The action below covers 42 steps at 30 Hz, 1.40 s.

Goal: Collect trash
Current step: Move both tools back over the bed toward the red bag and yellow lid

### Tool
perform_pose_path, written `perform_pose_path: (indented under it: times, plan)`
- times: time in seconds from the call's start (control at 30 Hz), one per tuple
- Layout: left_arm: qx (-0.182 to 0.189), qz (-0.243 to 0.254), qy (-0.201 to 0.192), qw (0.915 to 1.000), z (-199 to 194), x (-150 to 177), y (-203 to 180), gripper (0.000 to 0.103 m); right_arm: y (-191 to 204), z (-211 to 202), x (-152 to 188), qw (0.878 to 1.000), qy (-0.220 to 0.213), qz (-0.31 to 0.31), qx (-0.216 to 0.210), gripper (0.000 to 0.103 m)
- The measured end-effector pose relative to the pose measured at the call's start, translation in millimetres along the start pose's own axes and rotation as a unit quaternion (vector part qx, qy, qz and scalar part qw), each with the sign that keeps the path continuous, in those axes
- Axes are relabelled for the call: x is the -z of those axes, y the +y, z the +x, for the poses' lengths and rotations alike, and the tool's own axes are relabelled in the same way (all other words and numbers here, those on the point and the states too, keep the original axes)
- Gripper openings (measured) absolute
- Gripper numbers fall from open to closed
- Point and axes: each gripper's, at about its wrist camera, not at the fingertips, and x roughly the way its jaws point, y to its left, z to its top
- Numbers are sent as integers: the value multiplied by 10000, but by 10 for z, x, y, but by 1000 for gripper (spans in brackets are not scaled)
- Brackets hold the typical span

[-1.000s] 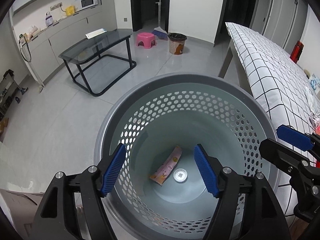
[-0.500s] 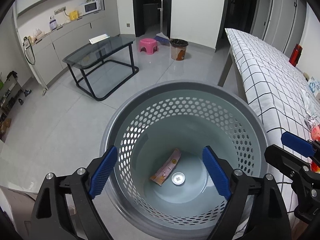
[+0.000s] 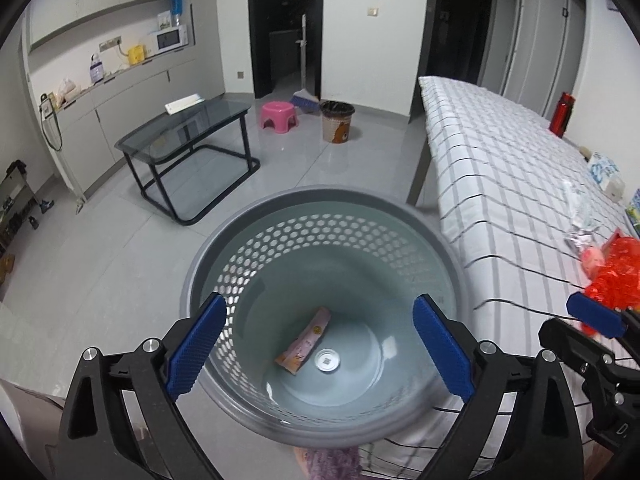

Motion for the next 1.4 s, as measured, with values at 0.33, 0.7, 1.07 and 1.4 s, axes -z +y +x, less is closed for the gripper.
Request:
perform_pose_path:
  times: [0.33, 0.7, 1.07, 1.4]
  plan:
    - [437, 242, -216, 9985, -265, 4, -595, 96, -594, -650, 334, 9975, -366, 453, 412, 60]
    - [991, 731, -345, 9918, -489, 58, -1440, 96, -1384, -1294, 602, 9841, -681, 1127, 1188, 62]
    - [1221, 1252, -343, 9840, -461, 162, -2179, 96, -2058, -1484, 817, 9703, -761, 1673, 1573, 62]
    - [1182, 1413, -208, 9827, -274, 183, -2389, 96, -2241, -1168, 713, 9713, -564, 1777, 1474, 62]
